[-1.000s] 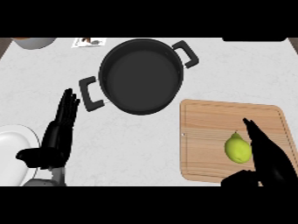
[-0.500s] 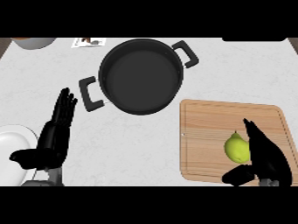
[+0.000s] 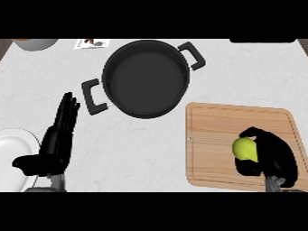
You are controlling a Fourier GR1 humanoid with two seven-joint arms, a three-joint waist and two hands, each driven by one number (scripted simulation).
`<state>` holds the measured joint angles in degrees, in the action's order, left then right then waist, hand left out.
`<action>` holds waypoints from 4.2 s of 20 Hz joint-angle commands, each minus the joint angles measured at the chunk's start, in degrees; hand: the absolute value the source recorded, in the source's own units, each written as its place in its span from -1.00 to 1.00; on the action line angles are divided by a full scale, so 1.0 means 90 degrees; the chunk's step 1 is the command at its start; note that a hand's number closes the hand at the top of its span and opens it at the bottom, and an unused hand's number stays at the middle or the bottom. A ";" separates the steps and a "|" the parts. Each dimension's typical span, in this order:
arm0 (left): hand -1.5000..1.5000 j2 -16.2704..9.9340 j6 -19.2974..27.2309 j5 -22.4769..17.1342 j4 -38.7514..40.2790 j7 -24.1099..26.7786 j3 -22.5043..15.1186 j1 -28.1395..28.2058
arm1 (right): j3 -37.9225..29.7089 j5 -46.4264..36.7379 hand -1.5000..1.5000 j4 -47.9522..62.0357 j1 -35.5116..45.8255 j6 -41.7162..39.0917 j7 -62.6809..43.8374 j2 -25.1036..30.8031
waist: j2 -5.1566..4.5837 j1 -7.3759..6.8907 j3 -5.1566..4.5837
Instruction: Pick the pear from the cutting board and place it in the pot
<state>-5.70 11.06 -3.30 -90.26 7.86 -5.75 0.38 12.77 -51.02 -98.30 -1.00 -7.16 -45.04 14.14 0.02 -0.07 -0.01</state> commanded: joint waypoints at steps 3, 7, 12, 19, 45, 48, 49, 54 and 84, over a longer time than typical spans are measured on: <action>0.00 0.0064 -0.0039 0.0048 -0.0351 -0.0112 0.0032 0.0250 | 0.0125 -0.0599 1.00 0.0011 0.0374 0.0039 -0.0077 -0.0263 | 0.0003 -0.0009 0.0000; 0.00 0.0136 -0.0168 0.0063 -0.0166 -0.0063 0.0151 0.0145 | -0.0200 -0.0724 1.00 0.0485 0.0251 0.0387 0.0637 -0.0214 | 0.0001 -0.0001 0.0001; 0.00 0.0224 -0.0344 0.0152 0.0046 -0.0185 -0.0352 -0.0456 | 0.2602 -0.1167 1.00 0.1032 0.1849 -0.0294 0.0207 -0.1538 | -0.0185 -0.1092 -0.0021; 0.00 0.0249 -0.0523 0.0191 0.0062 -0.0241 -0.0562 -0.0710 | 0.3463 -0.0779 1.00 0.1883 0.3824 0.0185 -0.0301 -0.1565 | -0.0174 -0.1384 -0.0006; 0.00 0.0242 -0.0195 0.0269 0.0322 -0.0341 -0.0181 -0.0916 | 0.3868 -0.0138 1.00 0.4118 0.8279 0.1868 -0.3378 -0.1567 | -0.0069 -0.0752 -0.0024; 0.00 0.0316 -0.0187 0.0257 0.0342 -0.0114 -0.0225 -0.0638 | 0.3872 0.0003 1.00 0.4533 0.8426 0.2106 -0.3289 -0.1566 | -0.0083 -0.0689 -0.0024; 0.00 0.0171 -0.0354 0.0141 0.0440 0.0018 -0.0090 -0.0595 | 0.4036 -0.0085 1.00 0.4607 0.8144 0.2429 -0.3343 -0.1566 | -0.0101 -0.0668 -0.0025; 0.00 0.0228 -0.0257 0.0213 0.0364 0.0001 -0.0129 -0.0430 | 0.3771 0.0179 1.00 0.5340 0.8370 0.2680 -0.2928 -0.1567 | -0.0090 -0.0522 -0.0016; 0.00 0.0283 -0.0206 0.0294 -0.0005 -0.0121 -0.0129 -0.0168 | 0.1793 0.2899 -1.00 0.7516 0.7008 0.5246 0.1255 -0.1571 | -0.0134 -0.0414 0.0014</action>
<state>-3.25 9.36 -0.79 -90.13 6.77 -6.53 -1.75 31.74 -27.34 -27.97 63.97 30.39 -39.13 0.02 -0.98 -3.25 0.06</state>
